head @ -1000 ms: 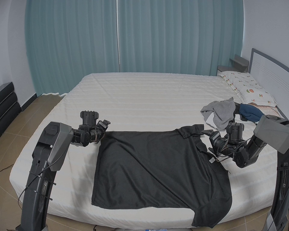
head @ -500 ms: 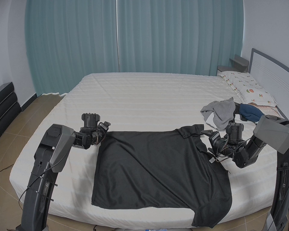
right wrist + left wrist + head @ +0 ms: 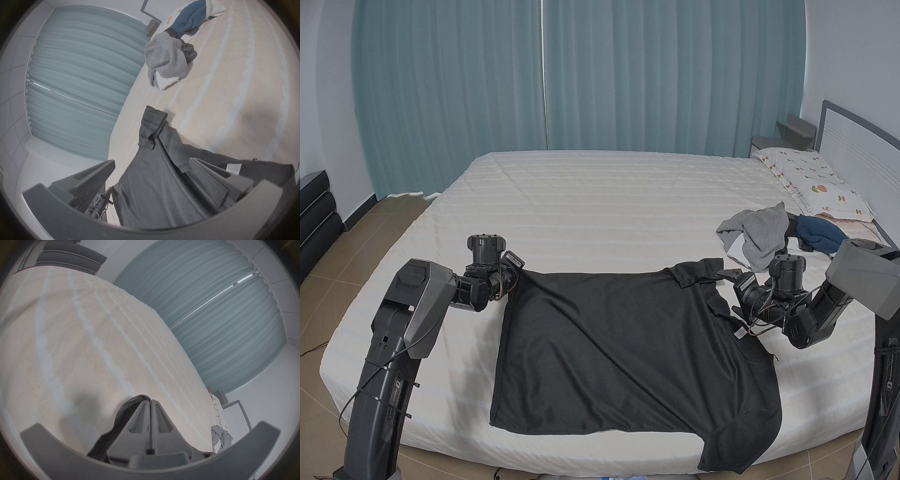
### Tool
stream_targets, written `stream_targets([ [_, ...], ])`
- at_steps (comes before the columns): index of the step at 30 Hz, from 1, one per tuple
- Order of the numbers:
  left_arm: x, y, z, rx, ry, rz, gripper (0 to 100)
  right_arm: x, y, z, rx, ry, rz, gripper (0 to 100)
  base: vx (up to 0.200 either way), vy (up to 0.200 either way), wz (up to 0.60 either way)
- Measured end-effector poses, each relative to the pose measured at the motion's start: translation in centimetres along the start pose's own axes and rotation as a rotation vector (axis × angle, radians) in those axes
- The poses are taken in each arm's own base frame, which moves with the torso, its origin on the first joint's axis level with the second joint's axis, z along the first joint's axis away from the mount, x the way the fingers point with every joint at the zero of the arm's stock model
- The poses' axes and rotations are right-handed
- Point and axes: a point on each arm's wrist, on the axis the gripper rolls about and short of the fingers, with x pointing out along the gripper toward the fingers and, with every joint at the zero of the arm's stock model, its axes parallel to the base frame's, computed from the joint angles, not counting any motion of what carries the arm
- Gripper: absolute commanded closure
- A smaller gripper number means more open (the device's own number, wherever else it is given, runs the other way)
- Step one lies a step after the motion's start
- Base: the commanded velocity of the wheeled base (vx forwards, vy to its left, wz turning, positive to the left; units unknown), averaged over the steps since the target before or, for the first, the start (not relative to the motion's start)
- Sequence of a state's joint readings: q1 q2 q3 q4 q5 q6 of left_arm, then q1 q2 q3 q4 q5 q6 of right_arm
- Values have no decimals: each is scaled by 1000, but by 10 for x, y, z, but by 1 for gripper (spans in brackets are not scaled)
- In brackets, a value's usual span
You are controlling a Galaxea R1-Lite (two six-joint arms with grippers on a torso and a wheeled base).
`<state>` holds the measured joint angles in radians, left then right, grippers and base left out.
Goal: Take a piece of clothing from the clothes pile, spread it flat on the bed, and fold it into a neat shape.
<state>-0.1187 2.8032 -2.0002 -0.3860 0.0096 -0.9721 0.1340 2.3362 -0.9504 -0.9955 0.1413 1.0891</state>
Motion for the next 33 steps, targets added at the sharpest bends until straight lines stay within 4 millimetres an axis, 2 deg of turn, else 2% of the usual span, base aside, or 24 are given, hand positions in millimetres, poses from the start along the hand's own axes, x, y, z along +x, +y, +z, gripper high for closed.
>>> stream_targets([
  [17, -9, -15, 25, 35, -86, -73, 100, 1, 1, 4, -10, -42, 62, 0, 0, 0, 0],
  [18, -9, -15, 26, 35, -87, -73, 0, 2, 1, 3, -9, -41, 61, 0, 0, 0, 0],
  [33, -11, -8, 33, 25, -72, -9, 0, 5, 0, -9, -16, 0, 47, 0, 0, 0, 0],
])
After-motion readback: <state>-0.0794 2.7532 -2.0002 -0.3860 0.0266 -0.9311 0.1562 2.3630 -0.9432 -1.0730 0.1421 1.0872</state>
